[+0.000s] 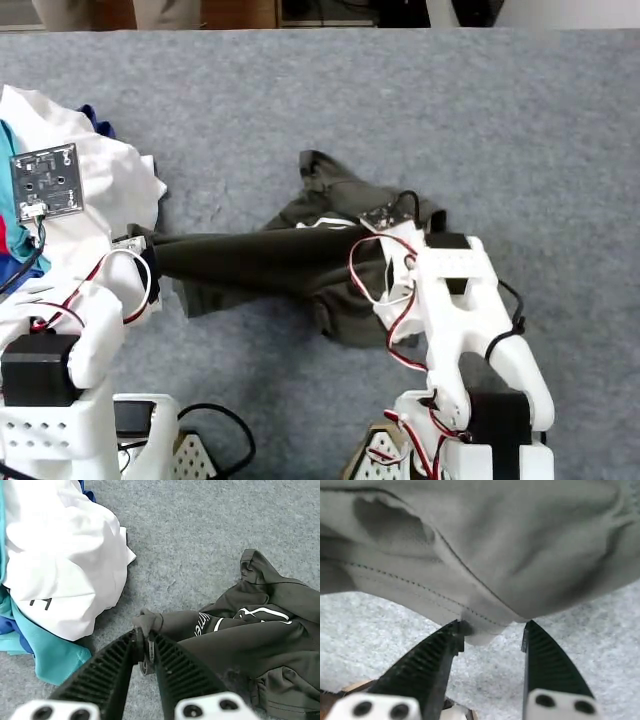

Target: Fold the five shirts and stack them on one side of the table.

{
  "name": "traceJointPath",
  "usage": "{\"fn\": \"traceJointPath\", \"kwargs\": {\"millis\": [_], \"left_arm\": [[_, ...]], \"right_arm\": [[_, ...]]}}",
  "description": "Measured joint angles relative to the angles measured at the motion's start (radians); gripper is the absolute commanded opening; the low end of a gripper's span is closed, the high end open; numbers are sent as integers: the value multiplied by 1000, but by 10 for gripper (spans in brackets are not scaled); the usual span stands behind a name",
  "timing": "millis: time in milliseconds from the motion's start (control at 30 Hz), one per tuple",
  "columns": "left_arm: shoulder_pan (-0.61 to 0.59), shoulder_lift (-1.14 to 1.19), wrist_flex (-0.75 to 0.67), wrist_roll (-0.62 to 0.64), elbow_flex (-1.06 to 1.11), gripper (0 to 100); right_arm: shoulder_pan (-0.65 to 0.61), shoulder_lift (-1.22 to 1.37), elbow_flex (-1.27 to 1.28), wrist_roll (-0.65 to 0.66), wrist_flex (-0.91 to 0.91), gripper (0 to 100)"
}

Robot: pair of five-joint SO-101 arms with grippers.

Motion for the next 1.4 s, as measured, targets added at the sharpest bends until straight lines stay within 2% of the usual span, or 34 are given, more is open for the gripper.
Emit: {"fn": "traceJointPath", "kwargs": {"millis": [500,733,1000,1167,1400], "left_arm": [[0,0,0,0,0,18],[0,0,0,0,0,18],[0,0,0,0,0,18],[0,-5,-12,0,0,18],[-3,-8,-12,-41,-140,18]], "right_arm": [[26,209,-66,-3,-51,201],[37,215,-69,-3,-54,28],[52,216,-89,21,-54,1],[40,265,-164,26,61,1],[49,265,-531,37,428,2]]}}
